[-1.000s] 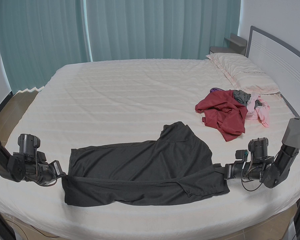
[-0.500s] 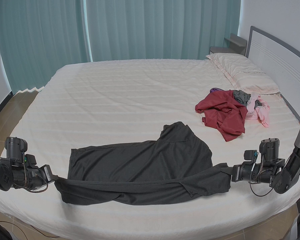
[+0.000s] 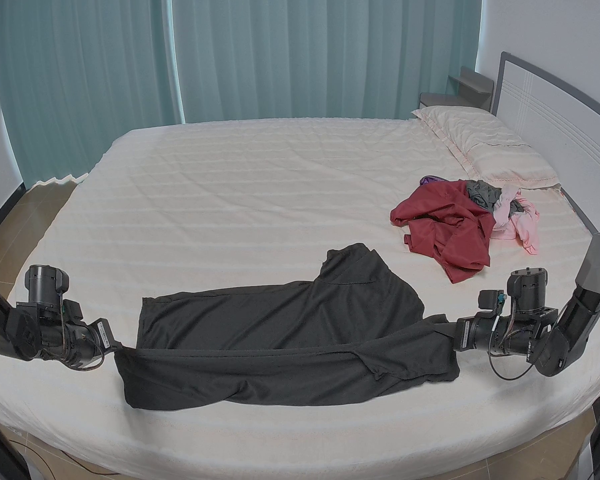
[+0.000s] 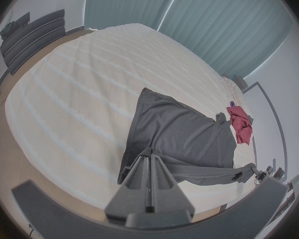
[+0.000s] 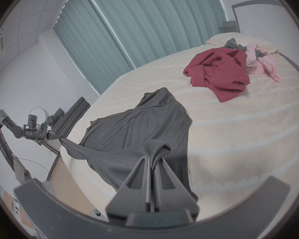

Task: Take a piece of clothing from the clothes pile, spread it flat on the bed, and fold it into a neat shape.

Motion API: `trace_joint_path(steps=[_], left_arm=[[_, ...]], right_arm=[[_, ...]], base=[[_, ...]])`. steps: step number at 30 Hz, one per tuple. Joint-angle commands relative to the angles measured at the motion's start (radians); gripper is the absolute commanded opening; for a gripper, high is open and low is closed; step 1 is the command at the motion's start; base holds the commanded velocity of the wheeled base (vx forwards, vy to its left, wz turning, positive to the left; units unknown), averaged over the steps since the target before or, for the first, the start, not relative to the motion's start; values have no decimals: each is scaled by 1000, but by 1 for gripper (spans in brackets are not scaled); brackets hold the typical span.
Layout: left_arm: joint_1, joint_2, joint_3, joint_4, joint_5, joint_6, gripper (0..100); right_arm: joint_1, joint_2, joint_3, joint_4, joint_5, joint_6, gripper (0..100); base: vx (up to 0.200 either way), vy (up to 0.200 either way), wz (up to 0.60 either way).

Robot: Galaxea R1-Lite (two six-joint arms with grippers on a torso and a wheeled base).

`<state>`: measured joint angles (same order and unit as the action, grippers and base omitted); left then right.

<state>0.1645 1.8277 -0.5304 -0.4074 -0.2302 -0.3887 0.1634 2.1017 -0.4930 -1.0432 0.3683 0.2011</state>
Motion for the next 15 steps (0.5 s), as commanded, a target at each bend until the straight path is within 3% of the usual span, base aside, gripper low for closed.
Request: trace_joint_path(steps=[1, 9, 15], left_arm=[[-2, 139, -72, -1, 2, -1, 0], [-23, 275, -166, 1, 6, -7, 0], [-25, 354, -221, -1, 61, -12, 0]], right_arm=[[4, 106, -70, 15, -2, 6, 0], [15, 199, -190, 65, -32, 6, 0], [16, 238, -225, 77, -48, 6, 0]], base=[[0, 0, 0], [0, 0, 0], [0, 0, 0]])
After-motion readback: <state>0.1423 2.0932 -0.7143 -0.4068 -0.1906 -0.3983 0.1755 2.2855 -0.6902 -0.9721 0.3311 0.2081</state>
